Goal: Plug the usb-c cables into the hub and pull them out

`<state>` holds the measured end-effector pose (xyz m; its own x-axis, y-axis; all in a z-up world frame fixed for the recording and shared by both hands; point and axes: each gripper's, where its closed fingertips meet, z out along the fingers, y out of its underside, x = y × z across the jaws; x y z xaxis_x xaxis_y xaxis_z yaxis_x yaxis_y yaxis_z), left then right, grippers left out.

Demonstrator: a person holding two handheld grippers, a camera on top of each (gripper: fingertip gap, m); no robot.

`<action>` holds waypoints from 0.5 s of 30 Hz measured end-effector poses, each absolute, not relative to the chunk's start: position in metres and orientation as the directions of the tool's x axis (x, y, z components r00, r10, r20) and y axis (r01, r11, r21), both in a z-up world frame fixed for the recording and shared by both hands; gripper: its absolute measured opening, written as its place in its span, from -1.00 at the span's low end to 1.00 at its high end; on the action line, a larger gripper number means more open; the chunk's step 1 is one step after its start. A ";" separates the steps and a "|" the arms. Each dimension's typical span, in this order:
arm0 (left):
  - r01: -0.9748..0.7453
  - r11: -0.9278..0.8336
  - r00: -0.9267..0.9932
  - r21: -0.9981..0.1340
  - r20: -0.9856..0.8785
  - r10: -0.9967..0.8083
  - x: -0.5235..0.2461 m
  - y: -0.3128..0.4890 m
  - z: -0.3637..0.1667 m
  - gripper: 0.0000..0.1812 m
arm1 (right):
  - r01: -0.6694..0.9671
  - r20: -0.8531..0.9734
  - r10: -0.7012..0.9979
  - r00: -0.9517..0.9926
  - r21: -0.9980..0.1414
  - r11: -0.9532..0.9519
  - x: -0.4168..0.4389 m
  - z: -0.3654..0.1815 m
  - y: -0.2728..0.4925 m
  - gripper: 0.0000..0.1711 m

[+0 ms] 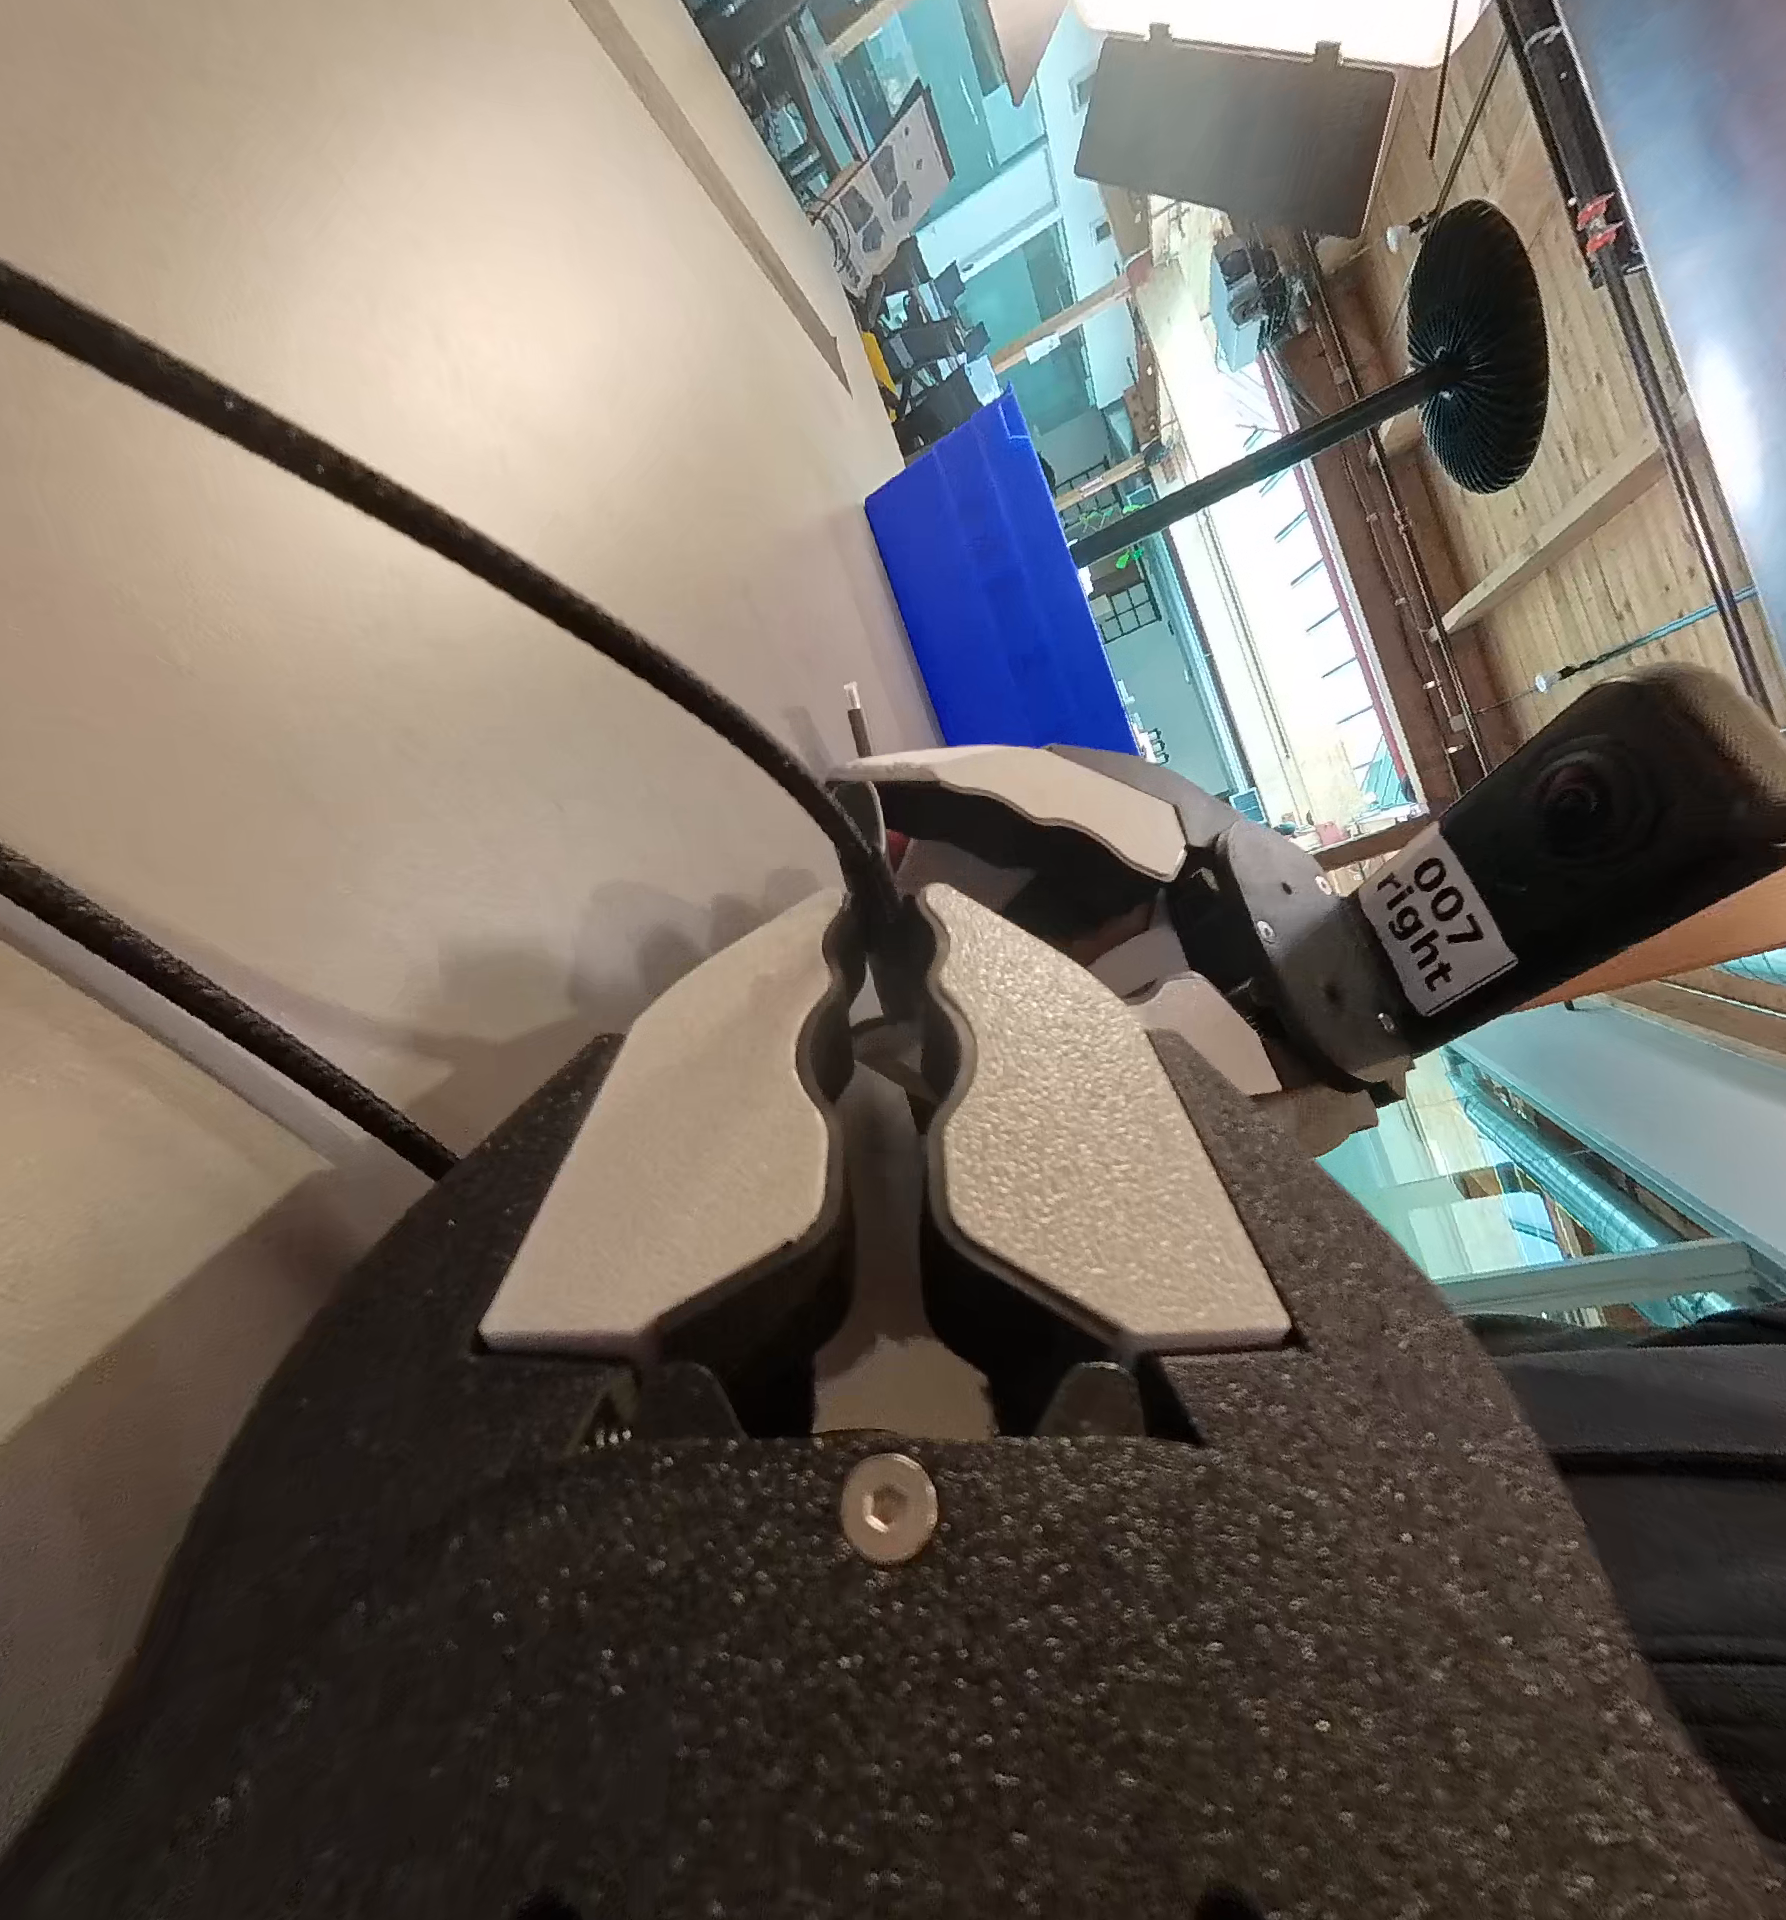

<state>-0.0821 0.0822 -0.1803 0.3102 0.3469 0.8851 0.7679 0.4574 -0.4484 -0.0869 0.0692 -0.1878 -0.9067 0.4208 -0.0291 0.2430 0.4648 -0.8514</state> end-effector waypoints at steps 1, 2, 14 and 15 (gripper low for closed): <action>0.773 0.451 0.311 -0.447 0.885 0.345 -0.081 0.083 -0.180 -0.91 | 0.240 -0.020 0.425 -0.905 -0.850 0.470 -0.088 -0.188 0.069 -0.47; 0.776 0.446 0.311 -0.446 0.886 0.345 -0.080 0.084 -0.181 -0.91 | 0.234 -0.009 0.427 -0.904 -0.846 0.478 -0.089 -0.188 0.069 -0.50; 0.788 0.441 0.290 -0.430 0.891 0.350 -0.078 0.085 -0.186 -0.91 | 0.195 0.033 0.410 -0.911 -0.843 0.501 -0.088 -0.192 0.070 -0.52; 0.790 0.439 0.288 -0.429 0.891 0.351 -0.078 0.085 -0.187 -0.91 | 0.186 0.045 0.408 -0.912 -0.842 0.507 -0.088 -0.192 0.070 -0.52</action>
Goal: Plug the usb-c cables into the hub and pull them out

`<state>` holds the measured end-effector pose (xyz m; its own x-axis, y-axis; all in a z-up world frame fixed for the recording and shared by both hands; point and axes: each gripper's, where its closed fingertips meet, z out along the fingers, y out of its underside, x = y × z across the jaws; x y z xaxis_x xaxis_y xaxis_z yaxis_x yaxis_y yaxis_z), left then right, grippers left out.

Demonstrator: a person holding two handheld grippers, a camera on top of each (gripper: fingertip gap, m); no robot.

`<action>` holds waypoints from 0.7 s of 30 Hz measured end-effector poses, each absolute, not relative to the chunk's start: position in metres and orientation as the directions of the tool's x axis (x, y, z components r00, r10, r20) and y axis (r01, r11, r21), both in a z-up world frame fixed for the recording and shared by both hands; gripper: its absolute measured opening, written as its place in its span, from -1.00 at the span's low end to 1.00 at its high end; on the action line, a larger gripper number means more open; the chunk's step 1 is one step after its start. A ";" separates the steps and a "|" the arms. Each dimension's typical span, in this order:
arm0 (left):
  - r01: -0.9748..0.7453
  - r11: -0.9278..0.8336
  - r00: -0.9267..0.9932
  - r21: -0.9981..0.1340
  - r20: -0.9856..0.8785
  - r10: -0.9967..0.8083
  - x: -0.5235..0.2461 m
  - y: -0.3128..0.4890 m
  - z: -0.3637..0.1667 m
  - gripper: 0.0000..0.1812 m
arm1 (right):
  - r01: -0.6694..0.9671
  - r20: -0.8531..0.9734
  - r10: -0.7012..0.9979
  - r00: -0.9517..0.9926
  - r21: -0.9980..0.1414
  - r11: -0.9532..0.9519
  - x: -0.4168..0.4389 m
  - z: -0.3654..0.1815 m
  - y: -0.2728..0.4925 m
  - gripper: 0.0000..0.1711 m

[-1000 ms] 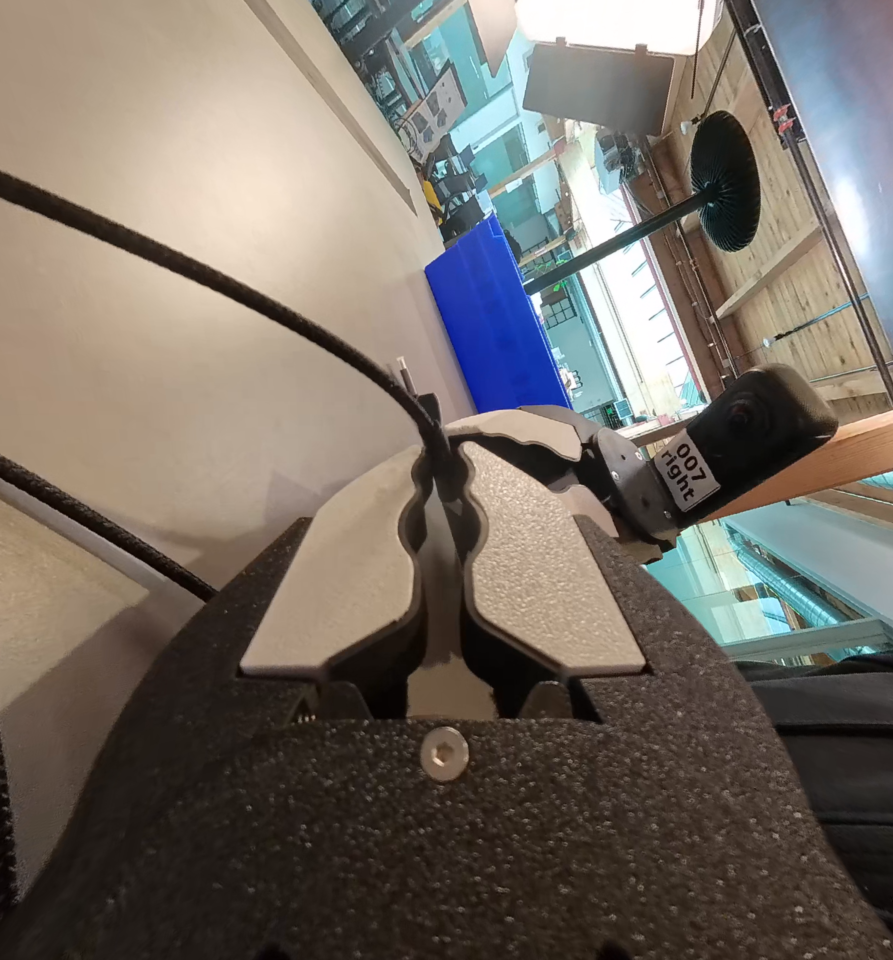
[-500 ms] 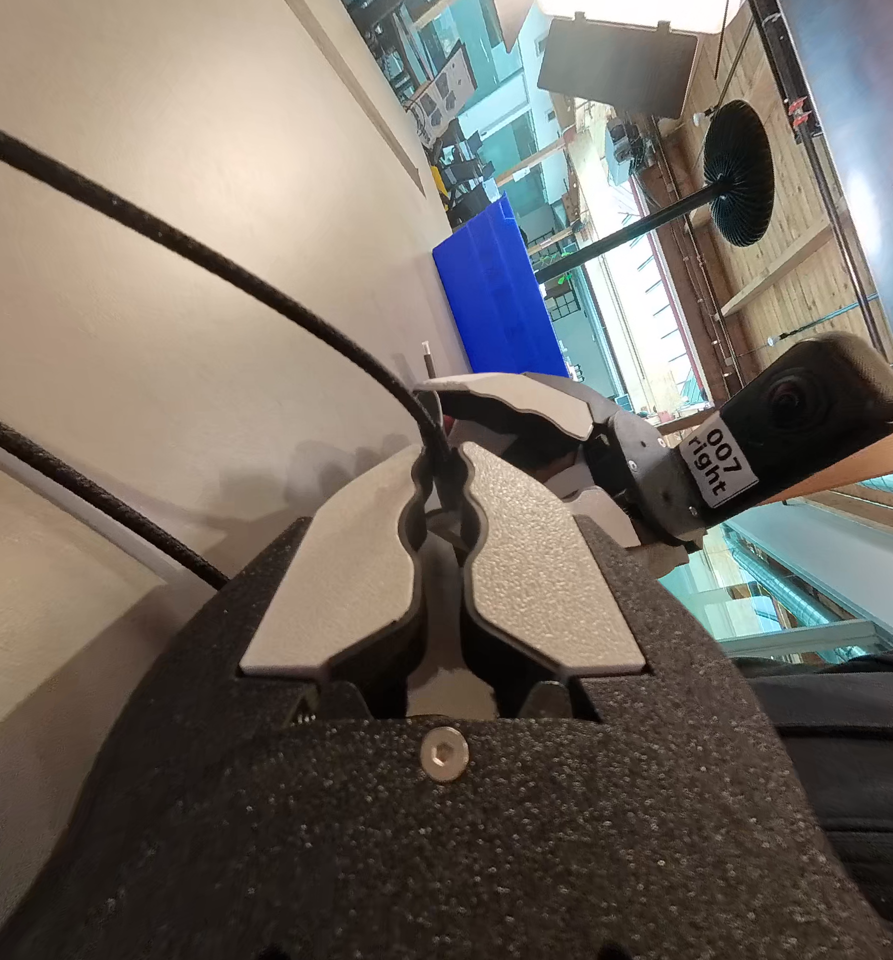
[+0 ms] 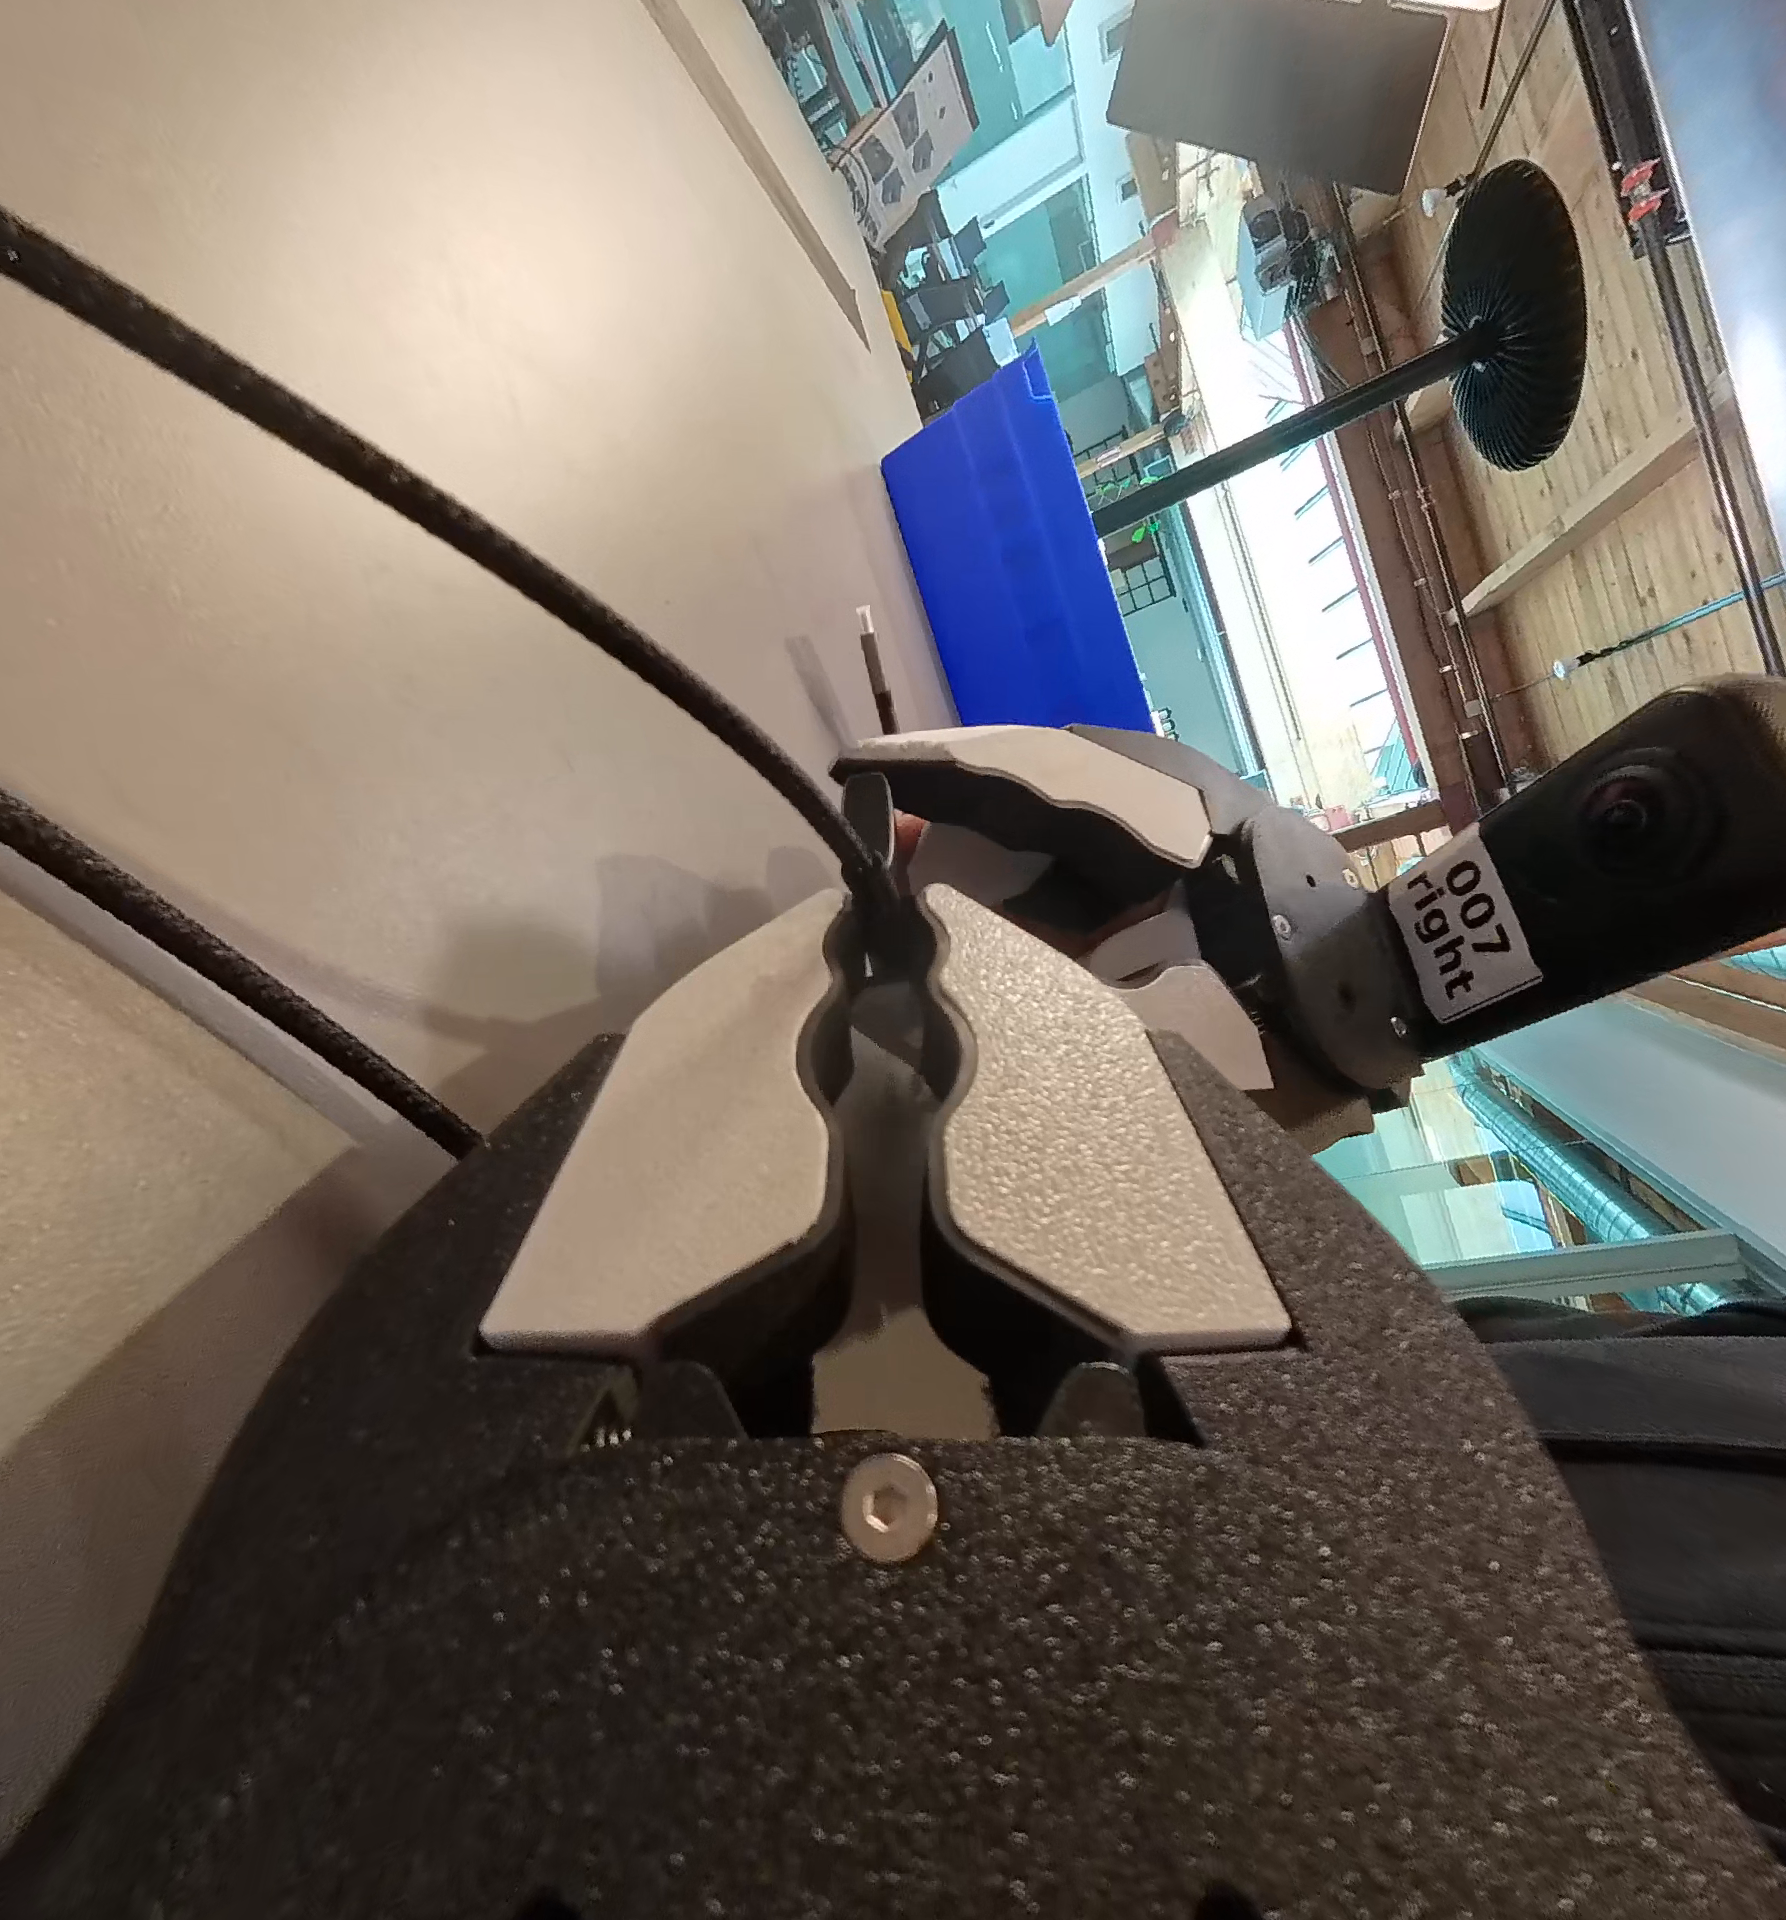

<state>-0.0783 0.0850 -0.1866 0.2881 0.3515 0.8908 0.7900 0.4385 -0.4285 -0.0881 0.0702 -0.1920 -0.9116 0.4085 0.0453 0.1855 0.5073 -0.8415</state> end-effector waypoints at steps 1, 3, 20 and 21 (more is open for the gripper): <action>0.792 0.437 0.287 -0.427 0.891 0.352 -0.078 0.085 -0.187 -0.91 | 0.176 0.057 0.405 -0.912 -0.841 0.512 -0.088 -0.192 0.070 -0.52; 0.795 0.432 0.285 -0.426 0.891 0.354 -0.077 0.086 -0.188 -0.90 | 0.172 0.059 0.399 -0.915 -0.837 0.519 -0.087 -0.193 0.071 -0.53; 0.786 0.449 0.284 -0.424 0.894 0.347 -0.075 0.085 -0.186 -0.91 | 0.179 0.063 0.411 -0.909 -0.833 0.523 -0.084 -0.194 0.074 -0.51; 0.785 0.451 0.284 -0.425 0.894 0.348 -0.075 0.085 -0.186 -0.91 | 0.178 0.064 0.411 -0.909 -0.832 0.525 -0.084 -0.194 0.074 -0.51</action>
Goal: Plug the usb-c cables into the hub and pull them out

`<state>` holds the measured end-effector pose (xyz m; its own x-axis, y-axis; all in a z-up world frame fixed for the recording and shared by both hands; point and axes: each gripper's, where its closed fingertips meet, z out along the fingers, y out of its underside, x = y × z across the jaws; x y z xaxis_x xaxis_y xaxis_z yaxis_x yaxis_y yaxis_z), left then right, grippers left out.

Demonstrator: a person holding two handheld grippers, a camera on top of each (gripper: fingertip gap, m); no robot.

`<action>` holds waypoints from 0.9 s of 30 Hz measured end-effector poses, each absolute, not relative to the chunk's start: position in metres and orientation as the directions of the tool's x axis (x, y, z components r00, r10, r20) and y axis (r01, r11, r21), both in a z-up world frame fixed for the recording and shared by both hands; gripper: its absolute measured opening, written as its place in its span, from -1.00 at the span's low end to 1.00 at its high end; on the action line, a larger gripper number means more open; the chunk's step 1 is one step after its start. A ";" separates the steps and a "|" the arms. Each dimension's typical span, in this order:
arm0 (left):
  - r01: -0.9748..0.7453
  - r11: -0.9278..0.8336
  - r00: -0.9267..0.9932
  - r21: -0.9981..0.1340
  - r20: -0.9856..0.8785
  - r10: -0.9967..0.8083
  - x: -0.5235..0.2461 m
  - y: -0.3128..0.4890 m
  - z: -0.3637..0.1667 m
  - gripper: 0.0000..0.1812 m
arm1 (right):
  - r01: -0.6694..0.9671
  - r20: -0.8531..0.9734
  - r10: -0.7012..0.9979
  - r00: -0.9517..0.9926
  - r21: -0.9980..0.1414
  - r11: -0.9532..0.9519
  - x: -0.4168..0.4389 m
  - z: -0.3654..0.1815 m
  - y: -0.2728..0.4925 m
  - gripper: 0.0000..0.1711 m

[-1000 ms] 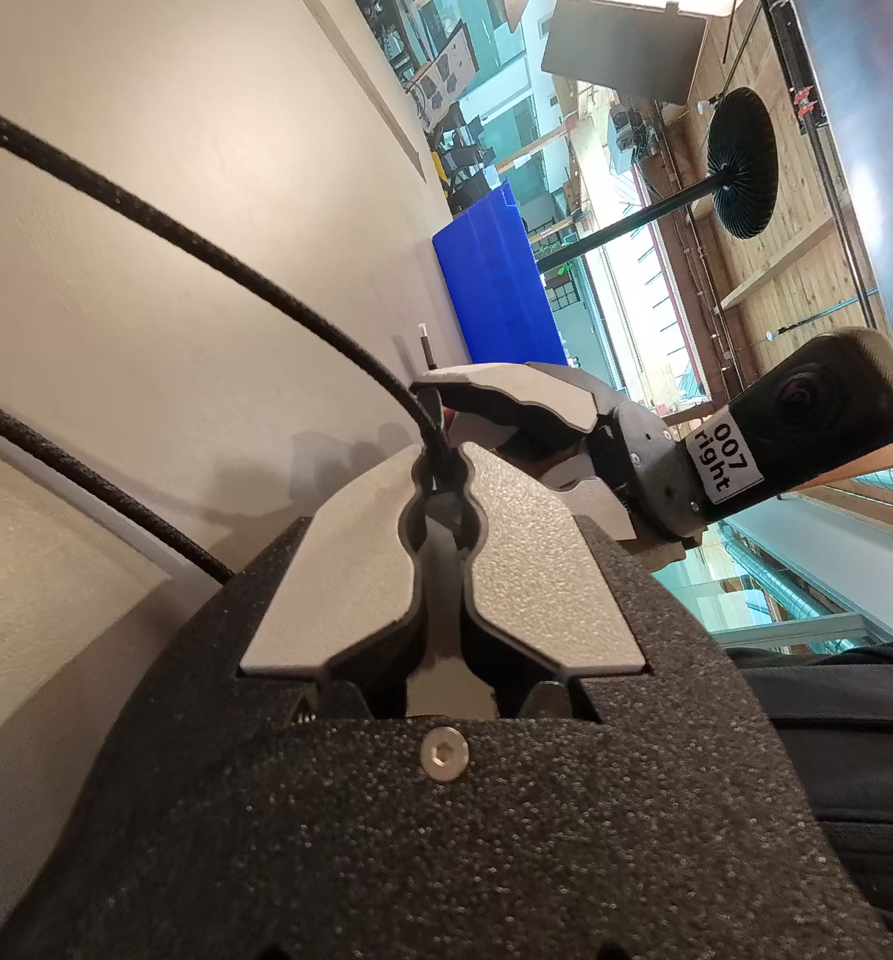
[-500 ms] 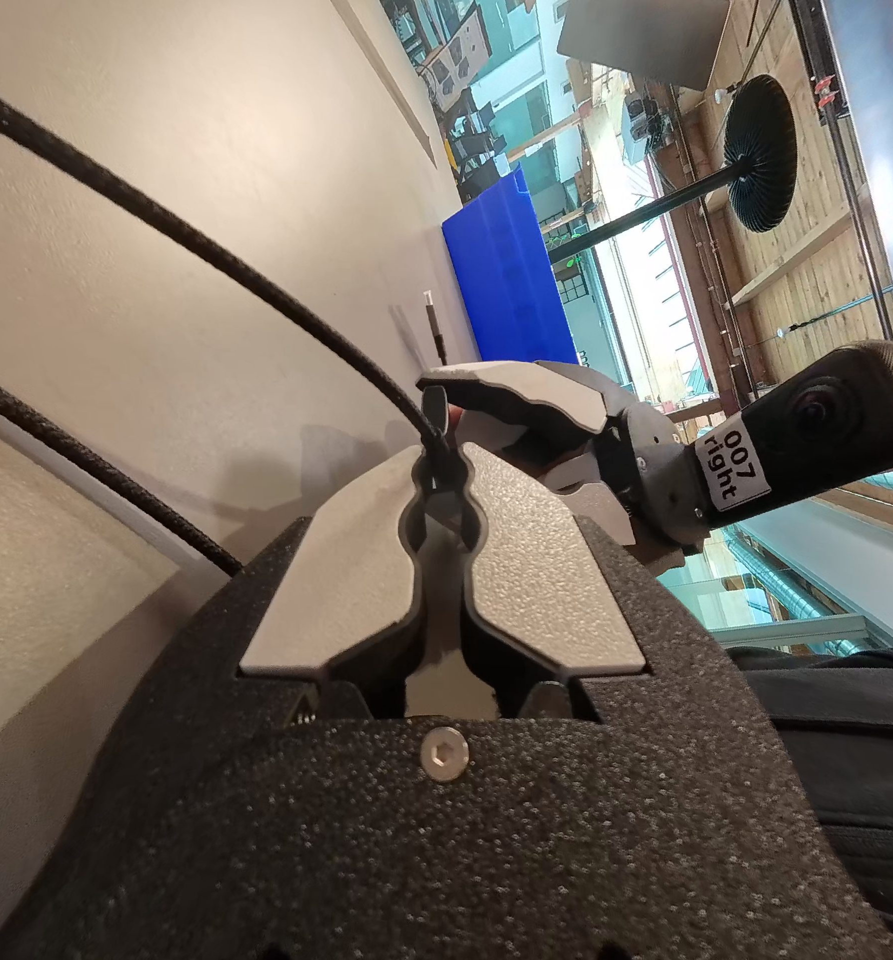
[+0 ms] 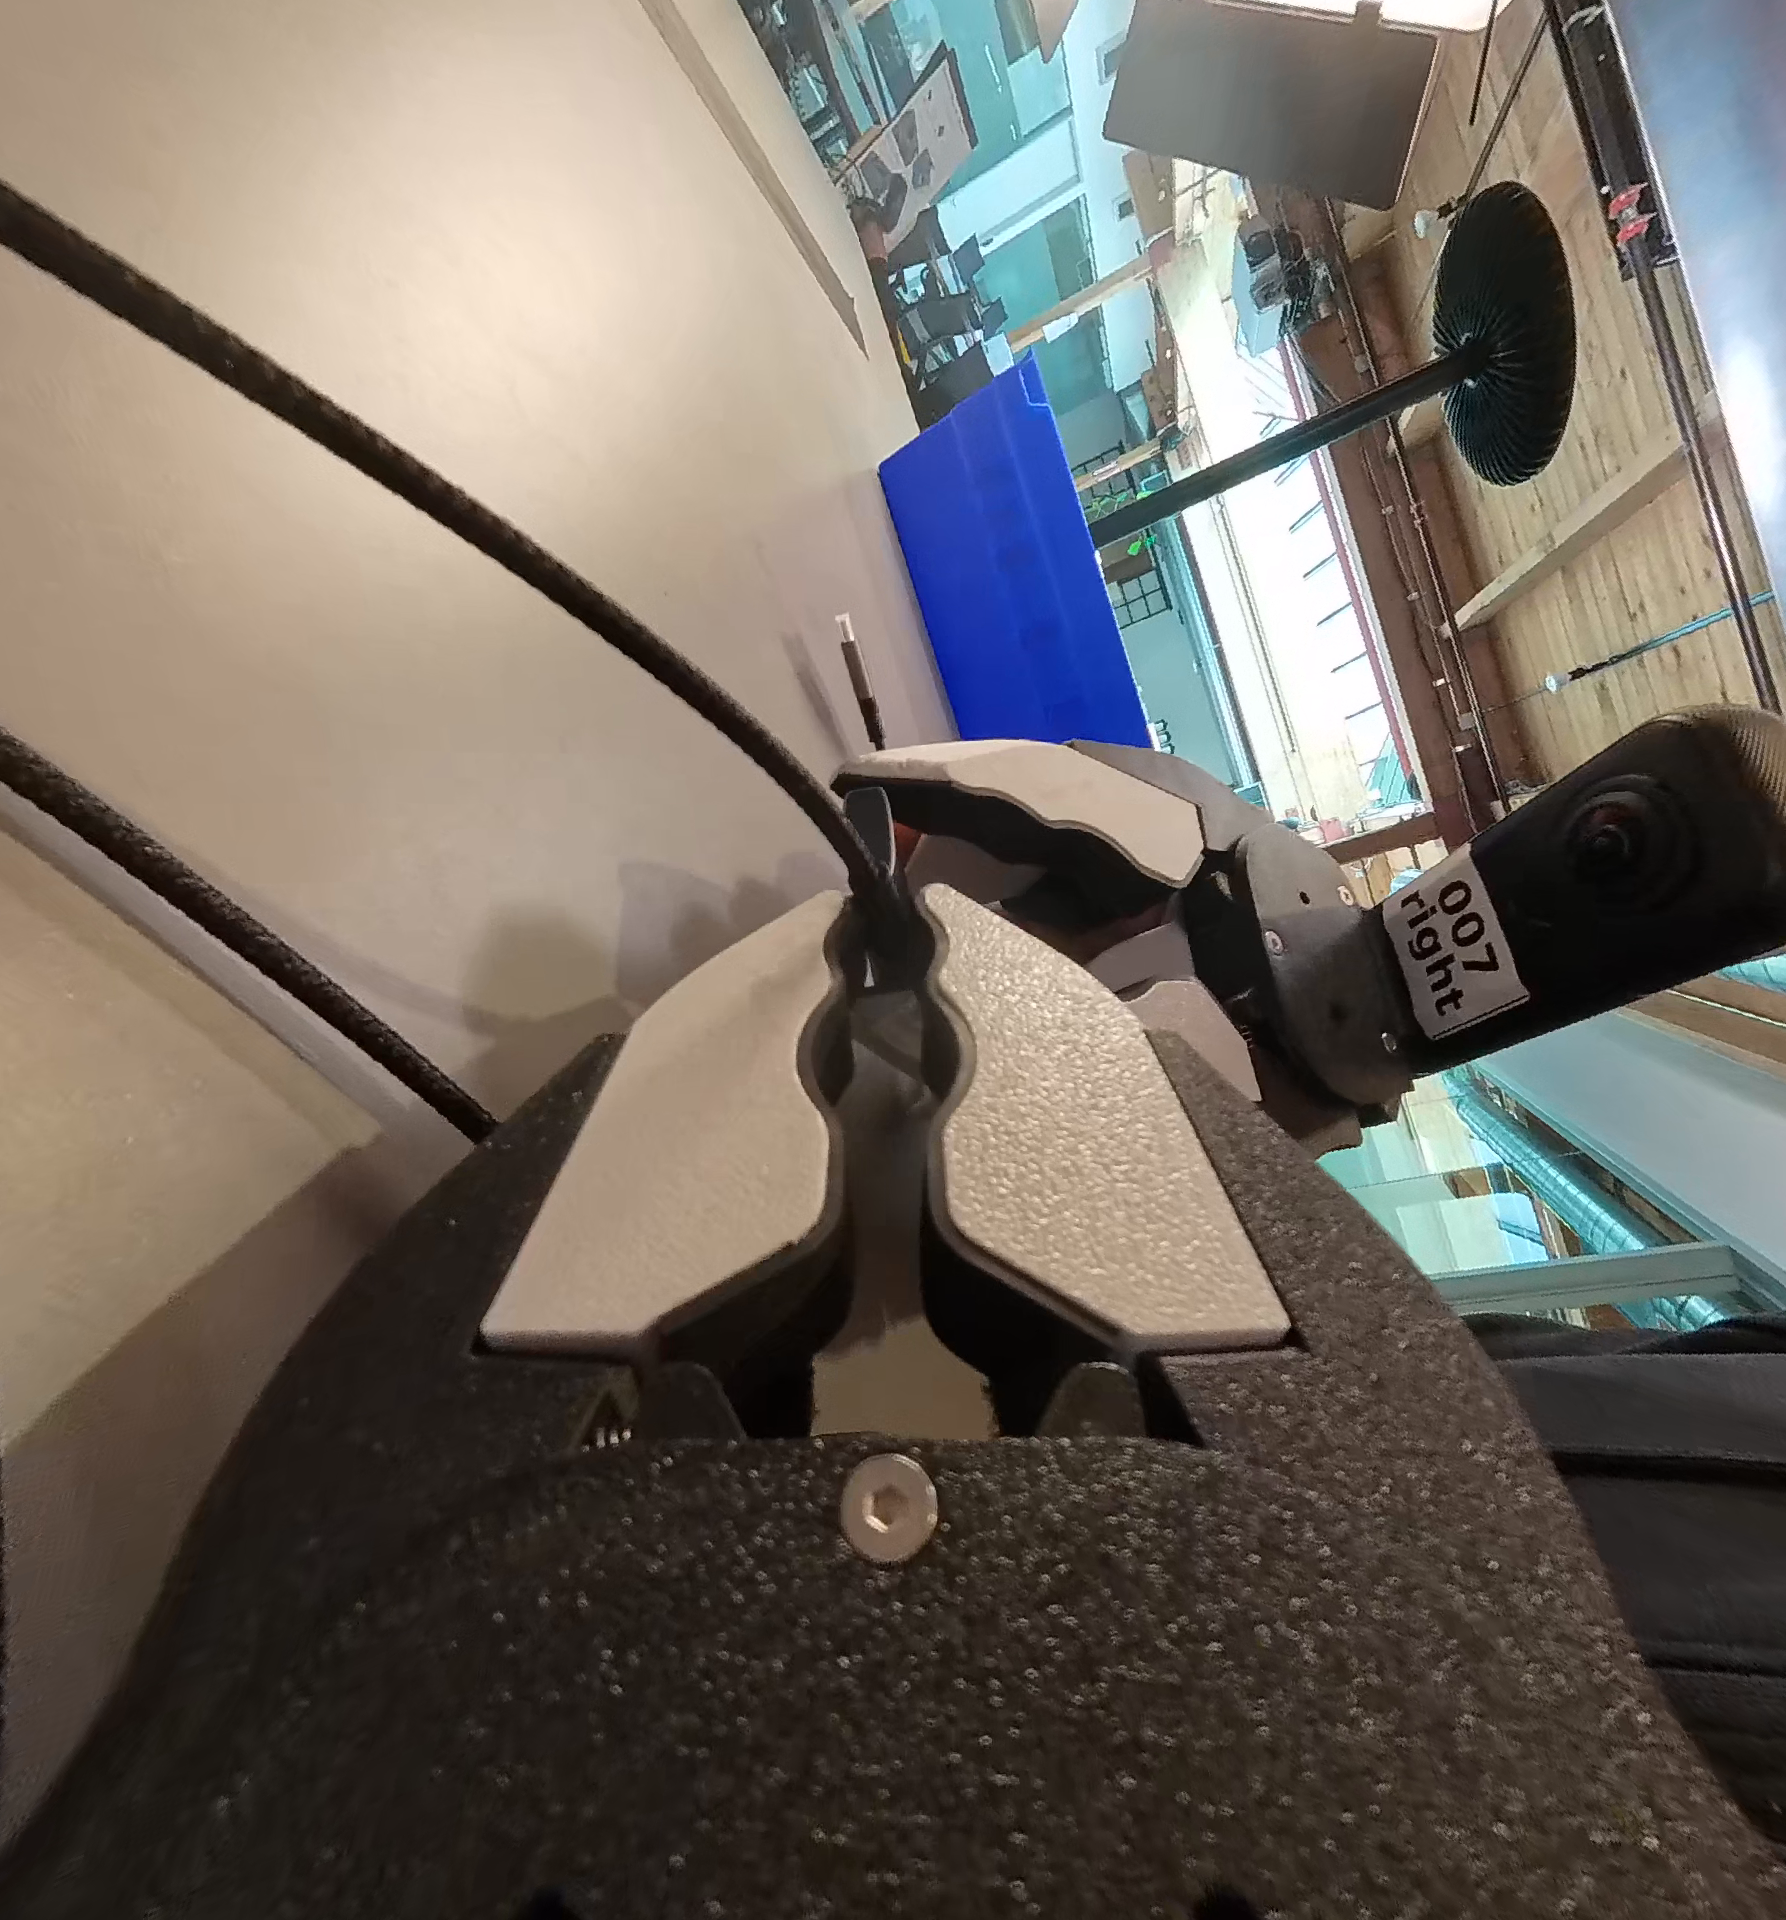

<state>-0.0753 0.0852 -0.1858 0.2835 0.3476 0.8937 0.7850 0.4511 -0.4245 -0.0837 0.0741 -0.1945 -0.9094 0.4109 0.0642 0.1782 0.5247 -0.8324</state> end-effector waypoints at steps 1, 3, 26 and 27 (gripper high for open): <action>0.785 0.451 0.283 -0.425 0.893 0.350 -0.075 0.085 -0.186 -0.91 | 0.175 0.069 0.410 -0.910 -0.832 0.527 -0.084 -0.195 0.074 -0.51; 0.787 0.450 0.280 -0.422 0.894 0.349 -0.075 0.085 -0.187 -0.91 | 0.171 0.074 0.412 -0.908 -0.832 0.528 -0.084 -0.195 0.074 -0.52; 0.744 0.409 0.391 -0.528 0.841 0.374 -0.067 0.063 -0.169 -0.74 | 0.311 0.067 0.576 -0.815 -0.788 0.532 -0.113 -0.209 0.088 -0.52; 0.713 0.413 0.436 -0.566 0.820 0.370 -0.067 0.059 -0.160 -0.74 | 0.325 0.068 0.592 -0.803 -0.783 0.530 -0.118 -0.211 0.090 -0.52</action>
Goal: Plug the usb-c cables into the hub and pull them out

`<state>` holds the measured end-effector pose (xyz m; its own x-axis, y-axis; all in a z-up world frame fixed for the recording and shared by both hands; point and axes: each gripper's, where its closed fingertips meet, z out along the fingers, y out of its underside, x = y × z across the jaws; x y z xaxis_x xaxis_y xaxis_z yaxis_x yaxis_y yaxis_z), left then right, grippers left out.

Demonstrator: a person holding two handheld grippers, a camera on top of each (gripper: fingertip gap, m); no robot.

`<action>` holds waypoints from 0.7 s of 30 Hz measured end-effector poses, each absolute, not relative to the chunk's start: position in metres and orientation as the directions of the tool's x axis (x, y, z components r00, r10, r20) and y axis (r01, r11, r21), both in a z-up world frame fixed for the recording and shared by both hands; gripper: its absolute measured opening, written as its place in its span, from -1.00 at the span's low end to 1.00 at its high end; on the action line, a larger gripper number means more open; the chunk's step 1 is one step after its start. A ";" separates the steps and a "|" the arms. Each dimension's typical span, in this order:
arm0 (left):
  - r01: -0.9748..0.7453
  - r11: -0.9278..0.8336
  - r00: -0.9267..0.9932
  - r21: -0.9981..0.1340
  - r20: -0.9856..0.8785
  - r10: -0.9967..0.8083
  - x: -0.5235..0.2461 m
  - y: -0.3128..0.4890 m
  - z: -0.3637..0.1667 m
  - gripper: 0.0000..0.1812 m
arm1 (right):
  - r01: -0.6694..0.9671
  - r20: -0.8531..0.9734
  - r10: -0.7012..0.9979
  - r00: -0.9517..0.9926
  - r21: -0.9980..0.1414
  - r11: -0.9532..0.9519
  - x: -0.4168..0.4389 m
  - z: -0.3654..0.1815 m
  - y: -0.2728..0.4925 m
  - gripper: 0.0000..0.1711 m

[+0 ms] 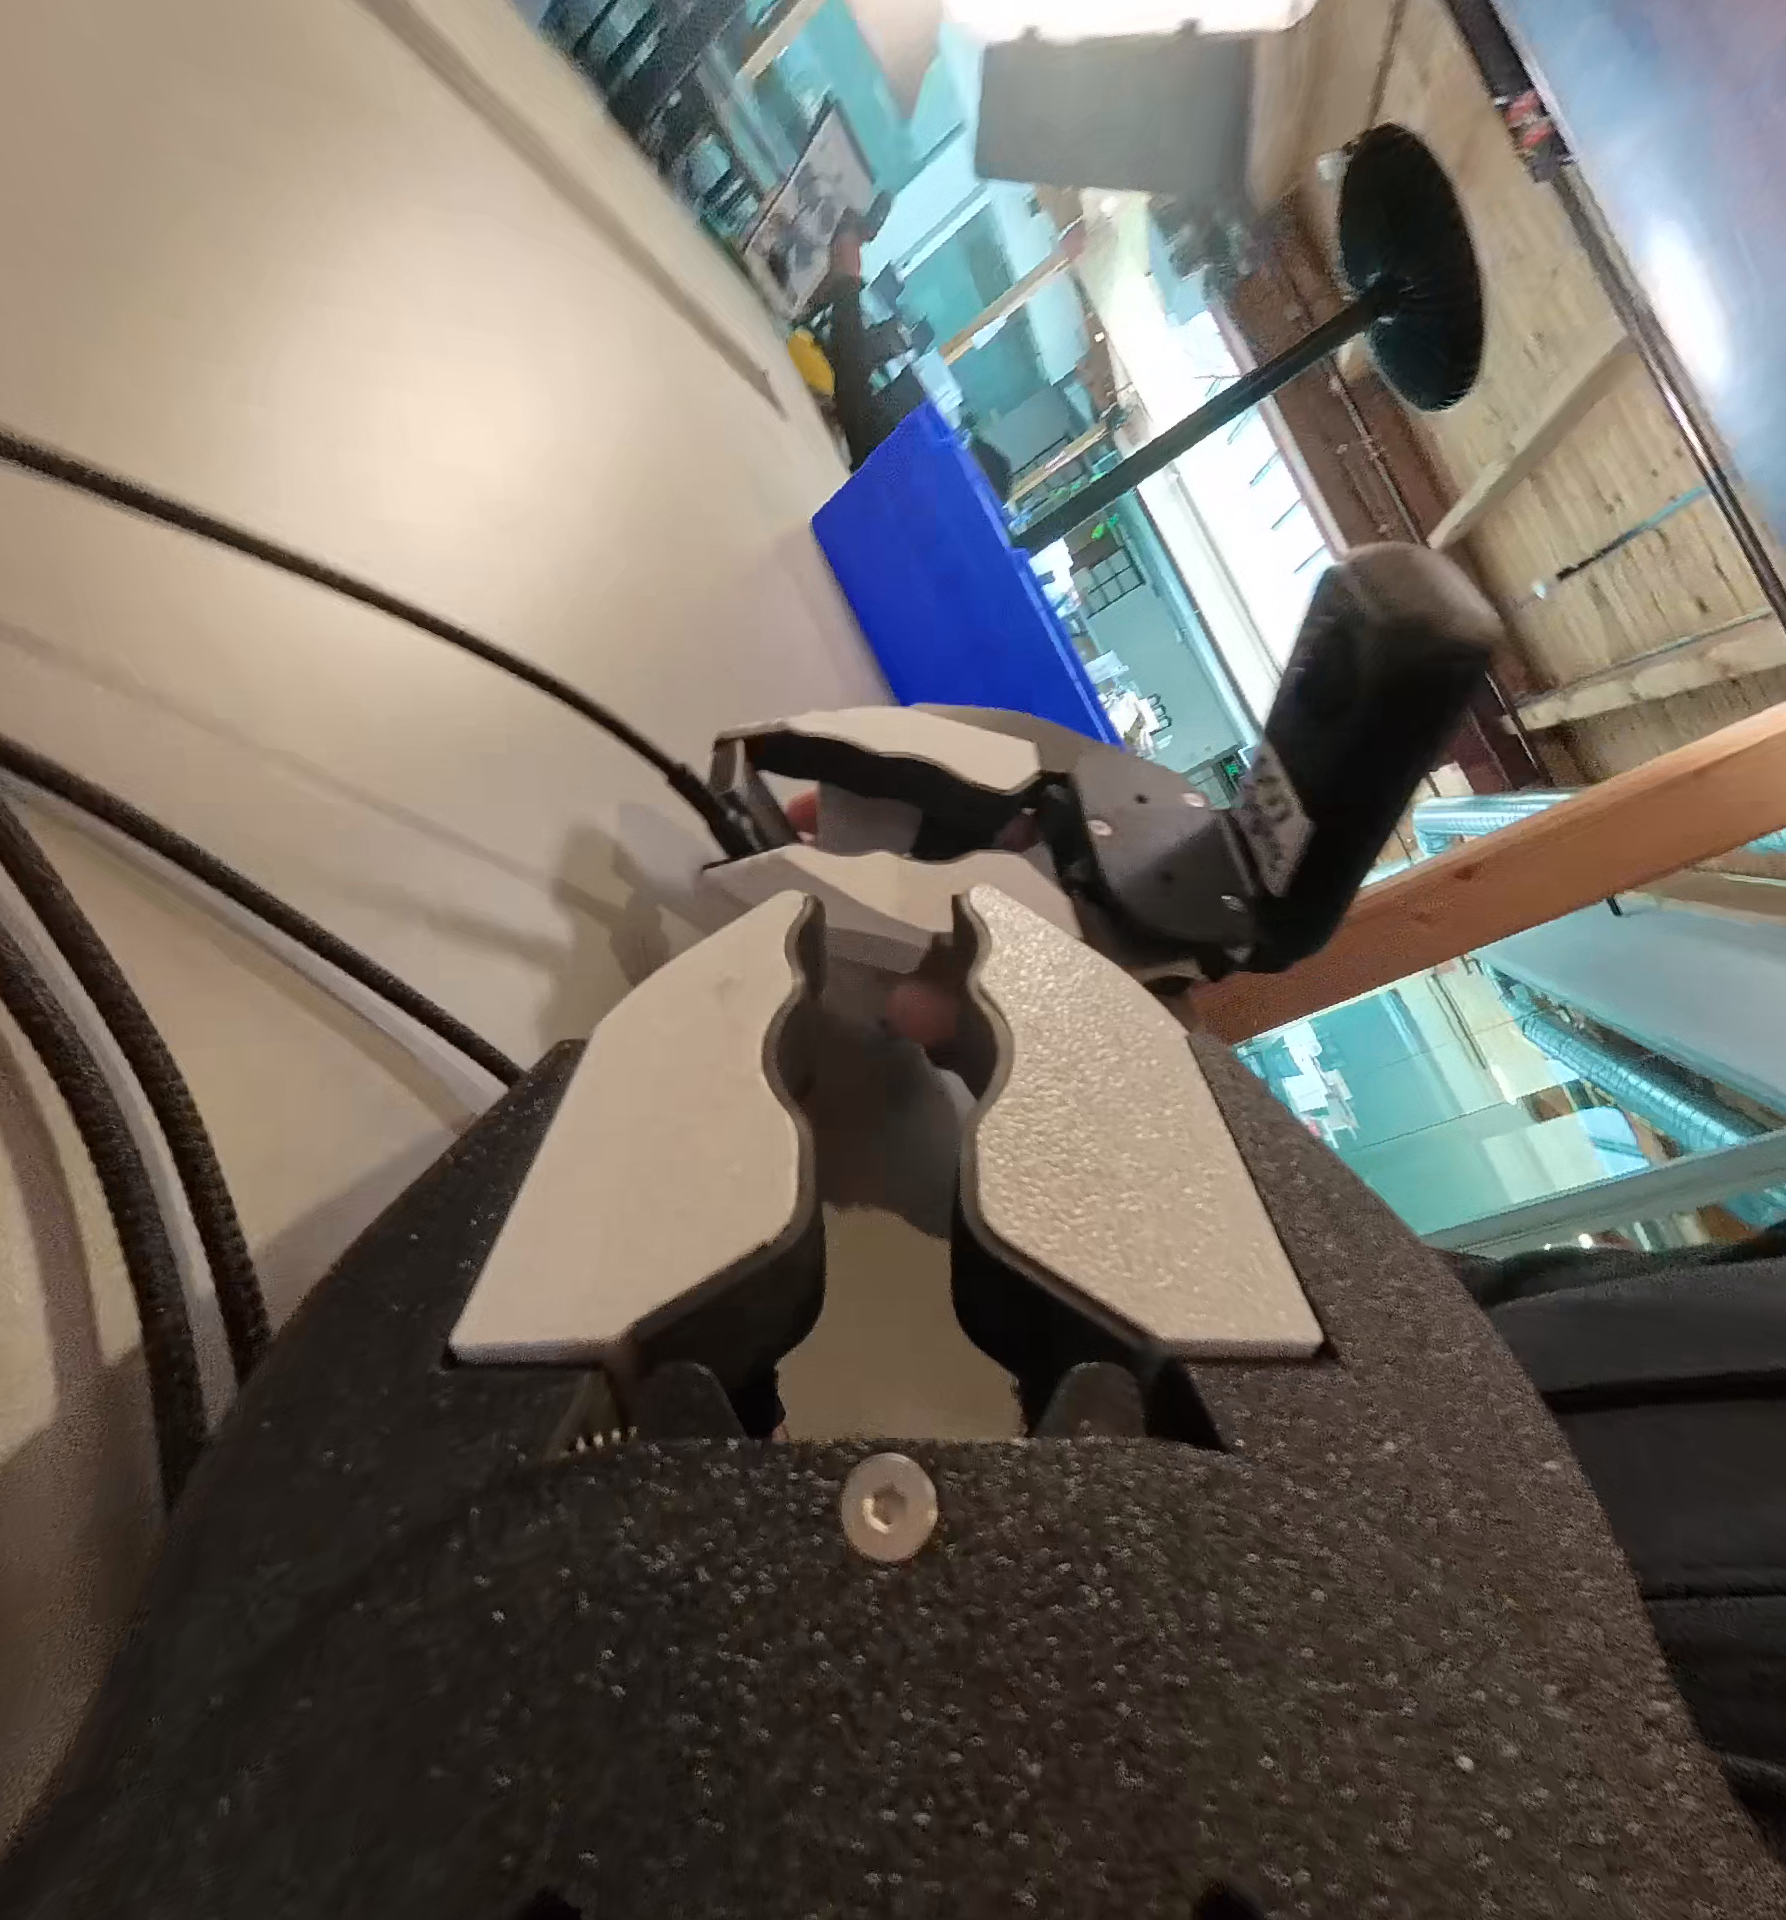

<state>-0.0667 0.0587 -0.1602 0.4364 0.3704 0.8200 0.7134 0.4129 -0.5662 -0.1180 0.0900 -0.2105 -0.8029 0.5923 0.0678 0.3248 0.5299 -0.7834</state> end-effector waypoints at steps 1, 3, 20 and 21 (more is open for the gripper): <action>0.678 0.414 0.483 -0.607 0.793 0.372 -0.066 0.055 -0.151 -0.74 | 0.330 0.076 0.607 -0.791 -0.782 0.528 -0.123 -0.211 0.092 -0.52; 0.594 0.413 0.569 -0.690 0.723 0.391 -0.064 0.045 -0.135 -0.73 | 0.319 0.112 0.632 -0.767 -0.787 0.527 -0.131 -0.210 0.096 -0.54; 0.348 0.039 0.370 -0.937 0.175 0.912 -0.080 -0.252 -0.065 -0.42 | 0.268 0.133 0.587 -0.799 -0.795 0.544 -0.079 -0.209 0.074 -0.51; 0.371 0.030 0.323 -0.928 0.160 0.933 -0.079 -0.282 -0.060 -0.42 | 0.274 0.133 0.596 -0.792 -0.795 0.542 -0.077 -0.211 0.076 -0.52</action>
<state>-0.0787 -0.2817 -0.0598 0.3230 0.9329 0.1596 0.3709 0.0304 -0.9282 -0.0767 0.0762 -0.2110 -0.7921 0.5957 0.1329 0.2740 0.5416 -0.7947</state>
